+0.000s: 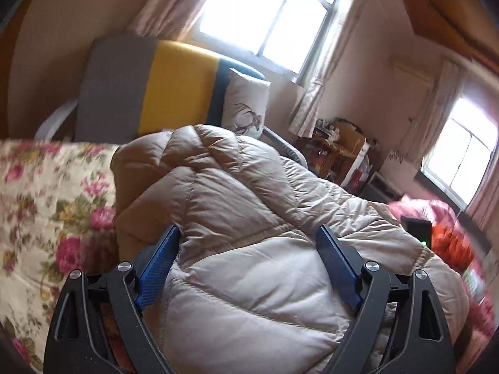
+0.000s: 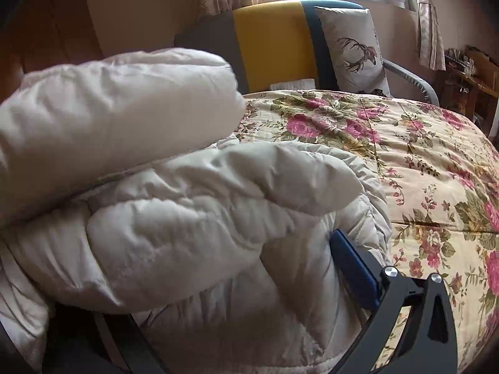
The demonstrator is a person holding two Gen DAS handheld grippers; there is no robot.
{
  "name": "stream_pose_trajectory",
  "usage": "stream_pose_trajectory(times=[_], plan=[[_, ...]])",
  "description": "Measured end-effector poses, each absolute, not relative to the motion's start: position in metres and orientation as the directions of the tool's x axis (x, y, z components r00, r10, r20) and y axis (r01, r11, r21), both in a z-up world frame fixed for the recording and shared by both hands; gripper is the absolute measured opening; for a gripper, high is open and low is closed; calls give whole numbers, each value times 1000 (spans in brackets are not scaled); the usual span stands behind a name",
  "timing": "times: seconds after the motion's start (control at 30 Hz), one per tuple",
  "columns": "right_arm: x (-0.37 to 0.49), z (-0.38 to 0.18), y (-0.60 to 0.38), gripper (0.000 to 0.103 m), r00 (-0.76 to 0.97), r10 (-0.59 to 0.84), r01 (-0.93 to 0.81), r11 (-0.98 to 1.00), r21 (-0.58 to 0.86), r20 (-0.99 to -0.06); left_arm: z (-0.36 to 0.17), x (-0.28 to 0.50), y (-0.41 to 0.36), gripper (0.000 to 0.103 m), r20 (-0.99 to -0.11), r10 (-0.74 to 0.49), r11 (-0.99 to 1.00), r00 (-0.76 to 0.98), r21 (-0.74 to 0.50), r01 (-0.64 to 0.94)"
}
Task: Fold large clothes
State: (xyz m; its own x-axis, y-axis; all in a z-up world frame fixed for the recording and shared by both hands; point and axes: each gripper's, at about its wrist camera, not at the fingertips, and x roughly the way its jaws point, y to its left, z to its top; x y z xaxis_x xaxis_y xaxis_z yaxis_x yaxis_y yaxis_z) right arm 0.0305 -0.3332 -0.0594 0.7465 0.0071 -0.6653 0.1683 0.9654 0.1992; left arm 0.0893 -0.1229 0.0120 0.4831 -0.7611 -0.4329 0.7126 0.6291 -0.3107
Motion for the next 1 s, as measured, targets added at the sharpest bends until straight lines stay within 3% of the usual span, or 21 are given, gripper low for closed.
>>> stream_pose_trajectory(times=[0.13,0.23,0.57,0.67,0.8,0.9,1.0], plan=[[21,-58,-337,101,714,-189,218,975,-44,-674,12,57,-165,87,-454,-703,636,547,-58,769],[2,-55,-353,101,687,-334,291,940,-176,-646,5,46,-178,87,-457,-701,619,548,-7,786],[-51,-61,-403,101,597,-491,487,850,-199,-634,-10,38,-215,87,-488,-652,619,580,99,779],[-73,-49,-431,101,569,-508,611,788,-81,-647,-12,37,-216,88,-486,-650,619,584,108,778],[-99,-8,-443,101,705,-354,611,743,273,-614,-16,34,-221,88,-479,-646,618,594,130,776],[-79,29,-407,101,784,-225,460,836,299,-579,-18,26,-222,88,-466,-645,622,606,141,770],[-42,38,-379,100,782,-96,357,879,316,-616,-20,23,-219,88,-448,-647,629,616,143,764]])
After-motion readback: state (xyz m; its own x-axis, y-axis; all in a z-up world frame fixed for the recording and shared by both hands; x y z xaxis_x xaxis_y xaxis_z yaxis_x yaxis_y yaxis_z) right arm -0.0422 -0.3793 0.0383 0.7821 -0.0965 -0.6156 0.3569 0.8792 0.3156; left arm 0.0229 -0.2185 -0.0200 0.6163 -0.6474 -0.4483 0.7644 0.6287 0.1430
